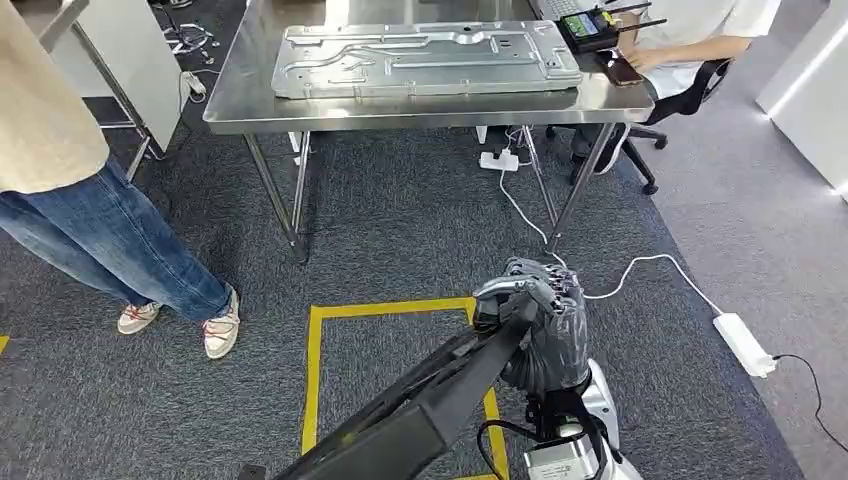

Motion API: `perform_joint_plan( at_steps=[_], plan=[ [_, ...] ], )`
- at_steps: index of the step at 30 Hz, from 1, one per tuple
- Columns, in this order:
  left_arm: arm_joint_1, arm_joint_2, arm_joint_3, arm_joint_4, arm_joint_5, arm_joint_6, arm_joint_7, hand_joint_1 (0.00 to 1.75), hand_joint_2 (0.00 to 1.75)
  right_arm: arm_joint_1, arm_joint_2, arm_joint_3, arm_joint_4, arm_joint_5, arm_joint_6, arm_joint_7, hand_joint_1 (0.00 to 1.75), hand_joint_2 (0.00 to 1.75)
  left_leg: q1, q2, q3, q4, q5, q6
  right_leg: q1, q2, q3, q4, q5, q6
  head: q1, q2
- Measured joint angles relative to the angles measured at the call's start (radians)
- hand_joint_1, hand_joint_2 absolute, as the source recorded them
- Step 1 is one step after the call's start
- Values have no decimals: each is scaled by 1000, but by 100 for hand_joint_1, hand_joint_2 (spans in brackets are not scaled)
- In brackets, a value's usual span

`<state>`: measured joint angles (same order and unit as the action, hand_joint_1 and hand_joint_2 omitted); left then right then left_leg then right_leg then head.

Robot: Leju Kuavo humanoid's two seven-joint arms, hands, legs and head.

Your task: Take the parts from the cabinet and place them on the table.

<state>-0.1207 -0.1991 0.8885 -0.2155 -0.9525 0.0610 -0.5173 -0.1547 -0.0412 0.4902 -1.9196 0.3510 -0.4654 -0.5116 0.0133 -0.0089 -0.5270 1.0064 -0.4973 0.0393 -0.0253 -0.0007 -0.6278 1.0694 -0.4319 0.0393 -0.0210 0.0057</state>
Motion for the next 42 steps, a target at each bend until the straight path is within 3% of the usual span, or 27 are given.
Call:
perform_joint_plan(
  at_steps=[1, 5, 7, 10, 11, 12, 13, 15, 16, 18, 19, 21, 22, 24, 25, 26, 27, 28, 30, 31, 32, 34, 36, 38, 40, 41, 42],
  plan=[
    [0, 0, 0, 0, 0, 0, 0, 0, 175, -1, 0, -1, 1, 0, 0, 0, 175, 175, -5, -1, -2, 2, -8, -9, 3, 0, 13, -21, -18, -1, 0, 0],
    [-4, 1, 0, 0, 0, 0, 0, 0, 175, -4, 0, -2, 0, 1, 3, 2, 175, 175, -6, 1, 6, -2, -22, -30, 7, 7, 17, -33, -28, -30, 0, 0],
    [-5, 0, 0, 0, 0, 0, 0, 0, 175, -5, 0, -2, 0, 2, 3, 2, 175, 175, -3, 3, -5, 45, -46, -40, 3, 5, 29, -38, -32, -43, 0, 0],
    [-3, 0, 0, 0, 0, 0, 0, 0, 175, -5, 0, -2, 0, 2, 3, 2, 175, 175, -2, 4, -140, 286, -145, -48, 8, 0, 40, -38, -45, -55, -1, 0],
    [0, 0, 0, 0, 0, -1, 0, 0, 175, -4, 0, -2, 0, 2, 3, 2, 175, 175, -2, 4, -178, 336, -145, -47, 11, 1, 45, -38, -50, -57, -1, 0],
    [2, 0, 0, 0, 0, -1, 0, 0, 175, -4, 0, -2, 0, 2, 3, 2, 175, 175, -2, 3, -185, 327, -119, -43, 12, 2, 53, -38, -55, -57, -1, 0],
    [2, 0, 0, 0, 0, -2, 0, 0, 175, -4, 0, -2, 0, 2, 3, 2, 175, 175, -3, 3, -171, 277, -73, -38, 14, 4, 61, -38, -61, -57, -1, 0],
    [1, 1, 0, 0, 0, -2, 0, 0, 175, -5, 0, -2, 0, 2, 3, 2, 175, 175, -11, 3, -103, 94, 43, -16, 20, 4, 84, -38, -75, -55, -1, 0],
    [2, 3, 0, 0, 1, -2, 0, 0, 175, -5, 0, -2, 1, 2, 3, 2, 175, 175, -17, 4, -81, 44, 47, -3, 21, 3, 88, -40, -81, -52, 0, 0],
    [-1, 4, 0, 0, 0, -3, 0, 0, 175, -5, 0, -2, 1, 2, 3, 2, 175, 175, -22, 6, -75, 31, 41, 0, 20, 4, 87, -41, -86, -39, 0, 0],
    [1, 5, 0, 0, 0, -3, -1, 0, 175, -4, 0, -2, 1, 3, 3, 2, 175, 175, -24, 4, -77, 19, 39, 8, 19, 3, 91, -26, -72, -31, -1, 0],
    [4, 5, 0, 0, 0, -5, -2, 0, 175, -4, 0, -2, 1, 3, 3, 2, 175, 175, -12, 3, -43, -5, 38, 18, 19, 2, 86, -6, -72, -20, -1, 0],
    [2, 5, 0, 0, -1, -6, -3, 0, 175, -6, 0, -2, 0, 5, 3, 2, 175, 175, -12, 3, -34, -9, 37, 20, 17, 3, 79, 14, -84, -15, 0, 0],
    [-1, 5, 0, 0, -1, -6, -4, 0, 175, -11, 0, -2, 0, 5, 3, 2, 175, 175, -12, 3, -29, -9, 32, 27, 14, 3, 9, 126, -151, -13, 1, 0],
    [-1, 5, 0, 0, -1, -6, -4, 0, 175, -9, 0, -2, 1, 5, 3, 2, 175, 175, -12, 3, -27, -9, 27, 26, 12, 3, -37, 194, -182, -8, 0, 0],
    [0, 5, 0, 0, -1, -6, -4, 0, 175, -8, 0, -2, 2, 5, 3, 2, 175, 175, -12, 3, -24, -8, 23, 25, 10, 3, -75, 242, -192, -5, 0, 0],
    [1, 5, 0, 0, -1, -6, -3, 0, 175, -8, 0, -2, 3, 5, 3, 2, 175, 175, -11, 2, -18, -8, 17, 22, 7, 2, -90, 244, -172, -3, 0, 0],
    [3, 4, 0, 0, -1, -6, -3, 0, 175, -8, 0, -2, 3, 5, 3, 2, 175, 175, -9, 2, -8, -7, 10, 18, 3, 2, -82, 201, -127, 3, 0, 0],
    [4, 3, 0, 0, -1, -6, -3, 0, 175, -8, 0, -2, 3, 5, 3, 2, 175, 175, -3, 2, 19, -5, -10, 7, -3, 1, -14, 24, -1, 8, 0, 0],
    [5, 3, -1, 0, -2, -6, -3, 0, 175, -8, 0, -2, 4, 5, 3, 2, 175, 175, -2, 2, 20, -5, -20, -2, -3, 2, 4, -12, 7, 10, 0, 0],
    [1, 3, -1, 0, -2, -6, -4, 0, 175, -10, 0, -2, 5, 5, 3, 1, 175, 175, -4, 1, 24, 1, -23, -8, 8, -1, -6, -40, -35, 3, 2, 0],
    [-1, 3, -2, 0, -2, -6, -3, 0, 175, -8, 0, -2, 5, 5, 3, 2, 175, 175, -6, 3, 33, 1, -30, -23, 8, 1, 0, -32, -17, -22, 3, 0],
    [-3, 3, -3, 0, -2, -6, -3, 0, 175, -9, 1, -2, 5, 6, 3, 1, 175, 175, -5, 3, 30, 19, -29, -28, 5, 4, 18, -34, -21, -35, 2, 0],
    [-5, 3, -5, 0, -2, -6, -3, 0, 175, -12, 1, -2, 5, 7, 3, 1, 175, 175, -2, 4, -29, 132, -37, -37, 3, 0, 40, -43, -34, -51, 1, 0],
    [-5, 3, -6, 0, -2, -6, -3, 0, 175, -13, 1, -2, 5, 7, 3, 1, 175, 175, 0, 4, -124, 267, -93, -43, 5, -1, 53, -43, -48, -54, 2, 0],
    [-2, 3, -6, 0, -2, -6, -3, 0, 175, -13, 1, -2, 5, 7, 3, 1, 175, 175, 0, 4, -164, 313, -124, -44, 6, 1, 61, -43, -56, -54, 2, 0],
    [1, 3, -6, 0, -2, -6, -3, 0, 175, -13, 1, -2, 5, 7, 3, 1, 175, 175, -1, 4, -185, 321, -128, -44, 6, 3, 70, -43, -64, -54, 1, 0]
  ],
)
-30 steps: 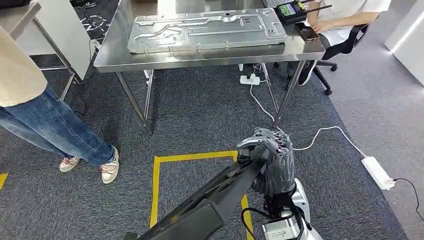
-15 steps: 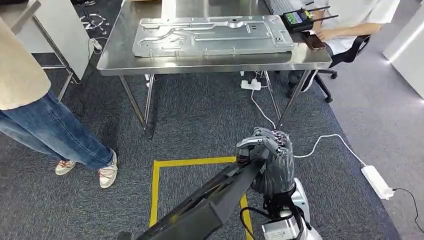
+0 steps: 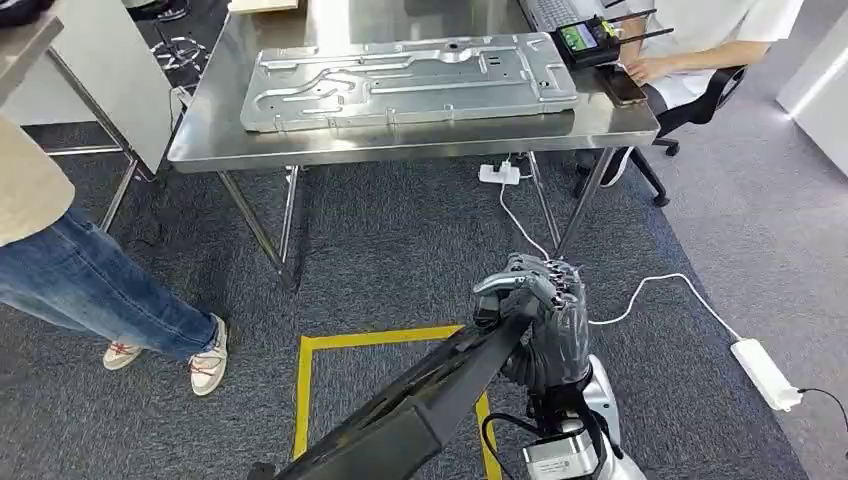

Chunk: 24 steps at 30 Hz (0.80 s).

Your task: Take the parts from the cabinet and place them on the table.

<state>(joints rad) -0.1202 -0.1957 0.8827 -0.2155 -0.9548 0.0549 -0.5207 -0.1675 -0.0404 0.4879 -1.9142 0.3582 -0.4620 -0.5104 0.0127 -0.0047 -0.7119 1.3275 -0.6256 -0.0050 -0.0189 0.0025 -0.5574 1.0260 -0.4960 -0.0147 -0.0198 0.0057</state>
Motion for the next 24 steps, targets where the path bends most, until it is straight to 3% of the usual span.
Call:
perform_joint_plan(
  at_steps=[1, 2, 4, 5, 6, 7, 8, 10, 11, 12, 14, 15, 16, 17, 18, 19, 20, 21, 22, 24],
  plan=[
    [1, 0, 0, 0, 0, 0, 0, 0, 175, 0, 0, 0, 0, 0, 0, 0, 175, 175, 0, 0, -3, -33, 21, 5, 1, 2, 13, 0, -10, 1, 0, 0],
    [1, 0, 0, 0, 0, 0, 0, 0, 175, 0, 0, 0, 0, 0, 0, 0, 175, 175, -1, 0, 11, -94, 64, 12, 3, 3, 27, 0, -20, 2, 0, 0],
    [2, 0, 0, 0, 0, 0, 0, 0, 175, -1, 0, 0, 0, 0, 0, 0, 175, 175, -9, 0, 51, -257, 208, 35, 6, 2, 53, -3, -42, 6, 1, 0],
    [3, 3, 0, 0, 0, 0, 0, 0, 175, -1, 0, 0, 3, 0, 0, 0, 175, 175, -17, 0, 45, -269, 211, 40, 10, 3, 62, 0, -50, 13, 2, 0],
    [2, 4, 0, 0, 0, 0, 0, 0, 175, -1, 0, 0, 3, -1, 0, 0, 175, 175, -21, -2, 54, -284, 194, 42, 6, 6, 60, -5, -55, 21, 0, 0],
    [3, 4, 0, 0, 0, 0, 0, 0, 175, -1, 0, 0, 3, -1, 1, 2, 175, 175, -22, -2, 62, -287, 202, 46, 5, 5, 72, -15, -59, 29, 0, 0],
    [4, 4, 0, 0, 0, 0, 0, 0, 175, -1, 0, 0, 3, -1, 1, 1, 175, 175, -22, -2, 66, -295, 200, 51, 7, 5, 78, -2, -44, 36, 0, 0],
    [4, 4, 0, 0, 1, 0, 0, 0, 175, -5, 0, 0, 3, -1, 0, 2, 175, 175, -13, -5, 105, -314, 198, 57, 3, 1, 80, 22, -52, 42, 1, 0],
    [2, 4, 0, 0, 1, 0, 0, 0, 175, -8, 0, 0, 2, -1, 0, 0, 175, 175, -13, -4, 116, -317, 193, 65, 5, 2, 52, 76, -58, 46, 2, 0],
    [-1, 4, 0, 0, 1, 0, 0, 0, 175, -9, 0, 0, 2, -2, 0, 0, 175, 175, -12, -4, 120, -317, 186, 70, 6, 2, 4, 146, -82, 48, 1, 0],
    [-2, 4, 0, 0, 1, 0, 0, 0, 175, -5, 0, 0, 3, -2, 0, 1, 175, 175, -13, -5, 133, -317, 170, 69, 4, 2, -89, 259, -146, 57, 1, 0],
    [-1, 4, 0, 0, 2, 0, 0, 0, 175, -5, 0, 0, 3, -2, 0, 1, 175, 175, -14, -5, 144, -317, 161, 69, 5, 2, -117, 276, -157, 59, 1, 0],
    [1, 4, 0, 0, 1, 0, 0, 0, 175, -5, 0, 0, 3, -2, 0, 1, 175, 175, -14, -5, 157, -316, 150, 68, 5, 2, -129, 258, -143, 57, 1, 0],
    [2, 4, 0, 0, 1, 0, 0, 0, 175, -5, 0, 0, 3, -2, 0, 1, 175, 175, -14, -6, 175, -316, 138, 67, 5, 2, -122, 207, -103, 55, 1, 0],
    [3, 3, 0, 0, 2, 0, 0, 0, 175, -5, 0, 0, 3, -2, 0, 1, 175, 175, -14, -7, 192, -316, 125, 65, 5, 2, -106, 132, -41, 53, 2, 0],
    [3, 2, 0, 0, 2, 0, 0, 0, 175, -5, 0, 0, 3, -2, 0, 1, 175, 175, -14, -7, 206, -317, 113, 61, 6, 2, -89, 52, 37, 49, 1, 0],
    [3, 1, 0, 2, 2, 0, 0, 0, 175, -3, 0, 0, 4, -2, 0, 0, 175, 175, -16, -6, 218, -310, 103, 55, 11, 3, -92, 20, 76, 39, 1, 0],
    [1, 0, 0, 2, 2, 0, -1, 0, 175, -5, 0, 0, 5, -3, 0, 3, 175, 175, -17, -11, 213, -314, 95, 47, 17, 1, -89, 16, 50, 33, 2, 0],
    [-1, 0, 0, 2, 2, 0, 0, 0, 175, -4, 0, -1, 4, -3, 0, 3, 175, 175, -15, -10, 211, -321, 89, 39, 19, 2, -85, 16, 62, 25, 0, 0],
    [-1, 0, 0, 2, 2, 0, 0, 0, 175, -5, 0, -1, 3, -3, 0, 3, 175, 175, -20, -9, 232, -314, 94, 29, 13, 6, -65, 4, 54, 9, 1, 0]
  ],
)
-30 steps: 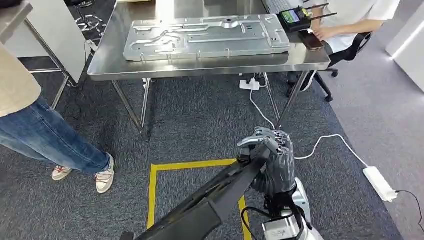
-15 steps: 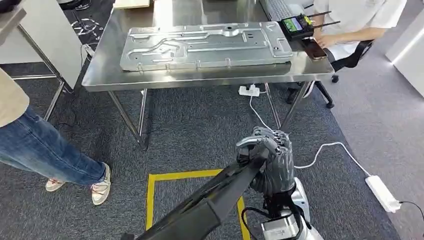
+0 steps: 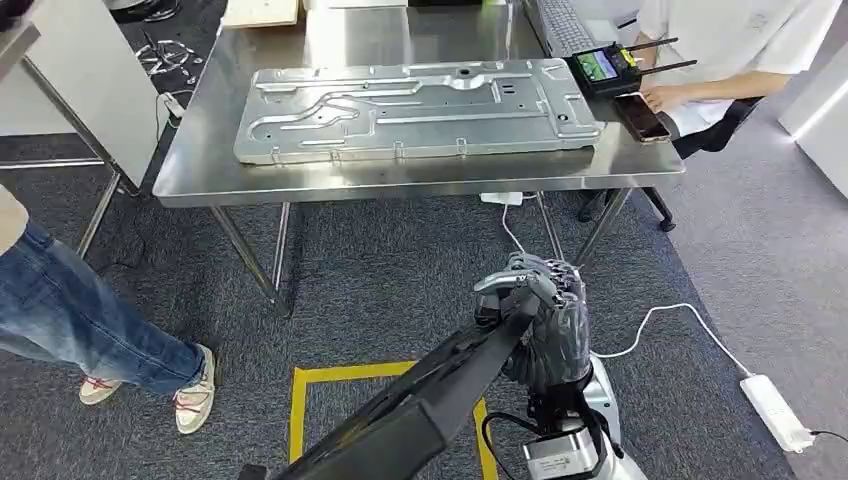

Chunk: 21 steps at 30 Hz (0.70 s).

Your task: Take the parts from the cabinet and place them on the table.

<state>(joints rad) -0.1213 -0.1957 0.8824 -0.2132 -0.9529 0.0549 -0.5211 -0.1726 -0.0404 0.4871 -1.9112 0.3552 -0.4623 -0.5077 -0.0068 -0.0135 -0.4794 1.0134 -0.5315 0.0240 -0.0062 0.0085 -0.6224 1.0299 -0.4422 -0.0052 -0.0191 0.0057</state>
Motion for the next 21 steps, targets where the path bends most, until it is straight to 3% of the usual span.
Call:
perform_joint_plan(
  at_steps=[2, 4, 6, 7, 8, 10, 11, 12, 13, 15, 17, 18, 20, 21],
  plan=[
    [-3, 1, 0, 0, 0, 0, 0, 0, 175, -1, 0, 0, -1, 0, 0, 0, 175, 175, 4, 5, -32, 74, -2, -9, -5, -4, 30, -18, -11, -13, 0, 0],
    [-5, 1, 0, 0, 0, 0, 0, 0, 175, -2, 0, 0, 0, 0, 0, -1, 175, 175, 12, 6, -122, 213, -55, -21, -5, -6, 50, -19, -27, -17, 0, 0],
    [0, 0, 0, 0, 0, 0, 0, 0, 175, 0, 0, 0, 0, 0, 0, -1, 175, 175, 19, 6, -194, 292, -100, -31, -6, -5, 71, -19, -48, -15, -1, 0],
    [2, 1, 0, 0, 0, 0, 0, 0, 175, 0, 0, 0, 0, 0, 0, -1, 175, 175, 21, 6, -207, 280, -91, -32, -7, -3, 85, -19, -58, -13, 0, 0],
    [3, 1, 0, 0, 0, 0, 0, 0, 175, 0, 0, 0, 0, 0, 0, -1, 175, 175, 23, 7, -202, 230, -53, -33, -8, -2, 102, -19, -70, -10, -1, 0],
    [3, 1, 0, 0, 1, 0, 0, 0, 175, 0, 0, 0, 0, 0, 0, -1, 175, 175, 24, 8, -167, 66, 87, -25, -9, -3, 139, -19, -98, -1, -1, 0],
    [10, 1, 0, 1, 1, 0, 0, 0, 175, -1, 0, 0, 2, 0, 0, -1, 175, 175, 23, 8, -168, 37, 131, -24, -10, -3, 147, -18, -108, 4, 1, 0],
    [7, 1, 0, 1, 1, -1, 0, 0, 175, 0, 0, 0, 3, 0, 1, 0, 175, 175, 14, 13, -175, 31, 99, -21, -8, 0, 148, -18, -114, 13, -1, 0],
    [3, 1, 0, 1, 1, -1, 0, 0, 175, 0, 0, 0, 2, 0, 1, 1, 175, 175, 11, 12, -165, 37, 112, -10, -8, 0, 148, -24, -122, 23, 0, 0],
    [8, 1, 0, 1, 1, -1, 0, 0, 175, -1, 0, 0, 0, 2, 0, -1, 175, 175, 12, 8, -151, 24, 105, 3, -7, -3, 167, -20, -118, 31, 0, 0],
    [5, 0, 0, 1, 1, -1, -2, 0, 175, -2, 0, 0, 0, 2, 0, 0, 175, 175, 17, 7, -118, 4, 100, 12, -11, -4, 146, 39, -119, 37, 1, 0],
    [4, 0, 0, 1, 1, -1, -2, 0, 175, -5, 0, 0, 0, 2, 0, -1, 175, 175, 17, 7, -110, 0, 95, 19, -9, -4, 102, 108, -134, 40, 0, 0],
    [0, 0, 0, 1, 1, -1, -1, 0, 175, -2, 0, 0, 0, 2, 0, 0, 175, 175, 16, 6, -97, 0, 79, 24, -9, -4, -4, 243, -196, 46, 0, 0],
    [1, 0, 0, 1, 1, -1, -1, 0, 175, -1, 0, 0, 0, 2, 0, 0, 175, 175, 15, 6, -87, 0, 70, 25, -9, -5, -44, 277, -218, 47, 0, 0]
  ],
)
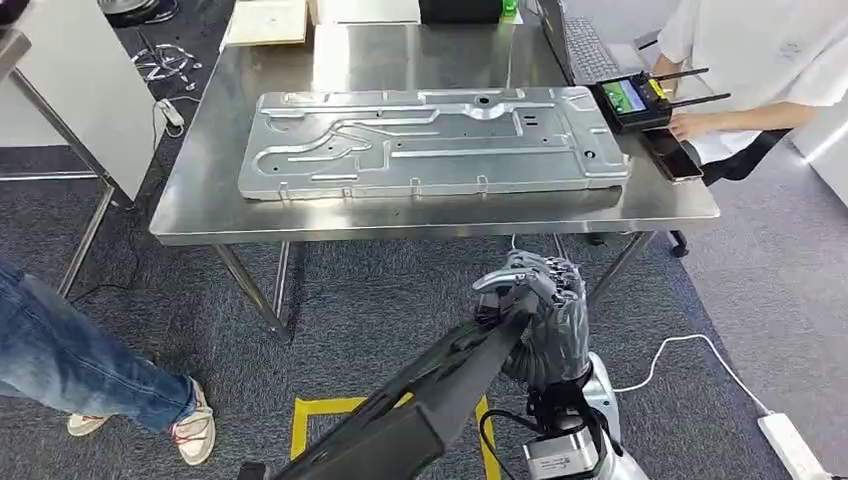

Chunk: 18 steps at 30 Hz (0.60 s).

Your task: Take the parts from the cabinet and place them on the table.

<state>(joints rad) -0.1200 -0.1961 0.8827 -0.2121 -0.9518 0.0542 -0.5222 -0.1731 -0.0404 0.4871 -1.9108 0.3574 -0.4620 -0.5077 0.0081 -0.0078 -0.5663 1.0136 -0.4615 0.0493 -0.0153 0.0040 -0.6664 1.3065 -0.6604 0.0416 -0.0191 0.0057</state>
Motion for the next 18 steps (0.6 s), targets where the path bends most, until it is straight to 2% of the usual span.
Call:
perform_joint_plan(
  at_steps=[1, 2, 3, 4, 5, 6, 7, 8, 9, 10, 11, 12, 13, 15, 16, 17, 18],
  plan=[
    [0, 0, 0, 0, 0, 0, 0, 0, 175, 0, 0, 0, 0, 0, 0, 0, 175, 175, 0, -1, 12, 0, -9, 0, 0, 0, -20, -4, 3, -1, 0, 0],
    [2, 0, 0, 0, 0, 0, 0, 0, 175, 0, 0, 0, 0, 1, 0, 0, 175, 175, 0, -2, 27, 0, -20, -1, 0, 0, -23, -37, 32, -3, 0, 0],
    [3, -1, 0, 0, 0, 0, 0, 0, 175, 0, 0, 0, 0, 1, 0, 0, 175, 175, 0, -3, 43, 0, -31, -3, 1, 0, -14, -98, 84, -6, 0, 0],
    [2, -3, 0, 0, 0, 0, 0, 0, 175, 0, 0, 0, 0, 1, 0, 0, 175, 175, 0, -3, 59, 0, -43, -5, 3, 0, 2, -177, 156, -12, 0, 0],
    [4, -4, 0, 0, 0, 0, 0, 0, 175, 0, 0, 0, 1, 1, 0, 0, 175, 175, 0, -2, 60, -3, -57, -11, 5, -1, 10, -252, 249, -24, 1, 0],
    [4, -5, 0, 2, 0, 0, 0, 0, 175, 1, 0, 0, 3, 1, 0, 0, 175, 175, -5, -6, 76, 6, -66, -18, 14, -1, 3, -259, 224, -29, 0, 0],
    [-3, -5, 0, 2, 1, 0, -1, 0, 175, 1, 0, 0, 5, 2, 1, 2, 175, 175, -7, -7, 74, 2, -75, -25, 13, 0, 9, -256, 231, -32, 0, 0],
    [-2, -5, 0, 2, 1, 0, 0, 0, 175, 2, 0, 0, 4, 1, 1, 2, 175, 175, -7, -6, 89, 2, -75, -30, 12, 1, 12, -260, 233, -37, 2, 0],
    [-2, -5, 0, 2, 1, 0, 0, 0, 175, -1, 0, 0, 4, 1, 1, 2, 175, 175, -9, -6, 91, 4, -69, -36, 10, 2, 20, -265, 229, -44, 1, 0],
    [-4, -5, 0, 2, 1, 0, 0, 0, 175, -1, 0, 0, 3, 2, 1, 2, 175, 175, -8, -5, 88, 13, -76, -39, 2, 4, 39, -274, 229, -50, 2, 0],
    [-4, -4, 0, 2, 1, 0, -1, 0, 175, -1, 0, 0, 2, 2, 1, 2, 175, 175, -5, -3, 82, 48, -81, -44, 3, 1, 55, -282, 222, -57, 2, 0],
    [-7, -5, 0, 2, 1, 0, -1, 0, 175, -4, 0, 0, 2, 2, 1, 2, 175, 175, -4, 0, 50, 104, -99, -49, 2, 0, 64, -284, 216, -64, 0, 0],
    [-8, -5, 0, 2, 1, 0, -1, 0, 175, -5, 0, 0, 2, 2, 1, 2, 175, 175, -2, 0, 3, 175, -127, -55, 2, -1, 69, -285, 210, -66, 1, 0],
    [-6, -5, 0, 2, 1, 0, -1, 0, 175, -4, 0, 0, 3, 3, 1, 3, 175, 175, 2, 1, -88, 295, -185, -62, 3, 0, 82, -284, 194, -65, 1, 0],
    [-3, -5, 0, 2, 1, 0, -1, 0, 175, -4, 0, 0, 3, 4, 1, 4, 175, 175, 3, 1, -111, 305, -180, -64, 2, 2, 93, -284, 185, -64, 0, 0],
    [-2, -5, 0, 2, 1, 0, -1, 0, 175, -4, 0, 0, 3, 4, 1, 4, 175, 175, 3, 1, -111, 272, -148, -65, 2, 3, 106, -284, 176, -63, 1, 0],
    [-3, -5, 0, 2, 0, 0, -1, 0, 175, -5, 0, 0, 3, 4, 1, 4, 175, 175, 3, 1, -98, 207, -96, -63, 2, 3, 121, -284, 166, -61, 1, 0]
  ],
)
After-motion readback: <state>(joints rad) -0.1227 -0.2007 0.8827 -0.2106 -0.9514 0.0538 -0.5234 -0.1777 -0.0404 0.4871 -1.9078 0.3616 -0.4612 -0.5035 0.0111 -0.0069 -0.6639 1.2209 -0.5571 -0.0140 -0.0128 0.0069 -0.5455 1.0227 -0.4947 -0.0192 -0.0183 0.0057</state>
